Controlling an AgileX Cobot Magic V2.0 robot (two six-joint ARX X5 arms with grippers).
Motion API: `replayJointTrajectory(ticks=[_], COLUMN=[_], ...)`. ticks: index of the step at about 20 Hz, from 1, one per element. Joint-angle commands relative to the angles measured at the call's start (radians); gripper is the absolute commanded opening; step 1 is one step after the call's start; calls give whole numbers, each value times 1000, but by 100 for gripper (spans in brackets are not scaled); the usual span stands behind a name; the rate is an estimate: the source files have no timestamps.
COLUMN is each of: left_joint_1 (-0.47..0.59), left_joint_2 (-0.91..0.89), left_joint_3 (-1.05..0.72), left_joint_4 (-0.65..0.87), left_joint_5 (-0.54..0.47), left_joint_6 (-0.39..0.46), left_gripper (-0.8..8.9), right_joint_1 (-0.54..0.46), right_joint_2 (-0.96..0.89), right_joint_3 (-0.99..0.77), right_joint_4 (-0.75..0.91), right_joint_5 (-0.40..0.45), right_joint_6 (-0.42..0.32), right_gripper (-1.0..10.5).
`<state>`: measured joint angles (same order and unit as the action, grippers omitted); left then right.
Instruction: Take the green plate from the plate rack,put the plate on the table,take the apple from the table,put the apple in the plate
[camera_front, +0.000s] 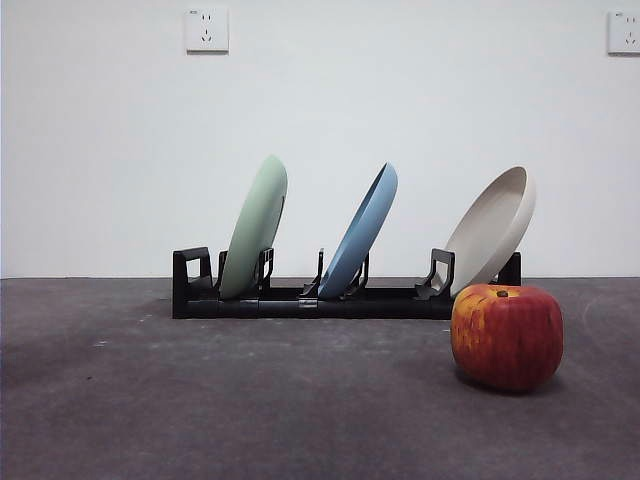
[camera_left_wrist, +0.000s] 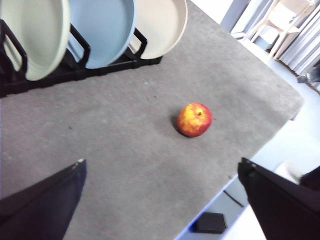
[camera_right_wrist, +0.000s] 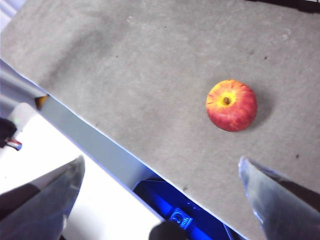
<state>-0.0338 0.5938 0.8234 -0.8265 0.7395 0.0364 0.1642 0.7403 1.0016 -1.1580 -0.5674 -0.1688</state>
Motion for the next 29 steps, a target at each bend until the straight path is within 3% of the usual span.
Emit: replayJointTrajectory(ticks=[1,7,15,23,29], left_joint_1=[0,-81,-269,-299,-300], left_joint_2=[20,178,645,1110,1281], left_joint_3=[3,10,256,605,689], left_joint_4=[39,285,475,525,611], left_joint_5=[-10,-53,-288,-423,-425], left_joint_6=[-23,-104,-110,-88,-89], left_gripper=[592,592,589,589,588], right_joint_1=[2,2,2,2,2], right_joint_2=[0,0,0,0,0], right_joint_3=[3,3,3,3,3], right_joint_4=[6,6,5,5,5], right_joint_5=[0,0,0,0,0], right_joint_6=[3,14,22,22,22], right_gripper=[689,689,689,688,688])
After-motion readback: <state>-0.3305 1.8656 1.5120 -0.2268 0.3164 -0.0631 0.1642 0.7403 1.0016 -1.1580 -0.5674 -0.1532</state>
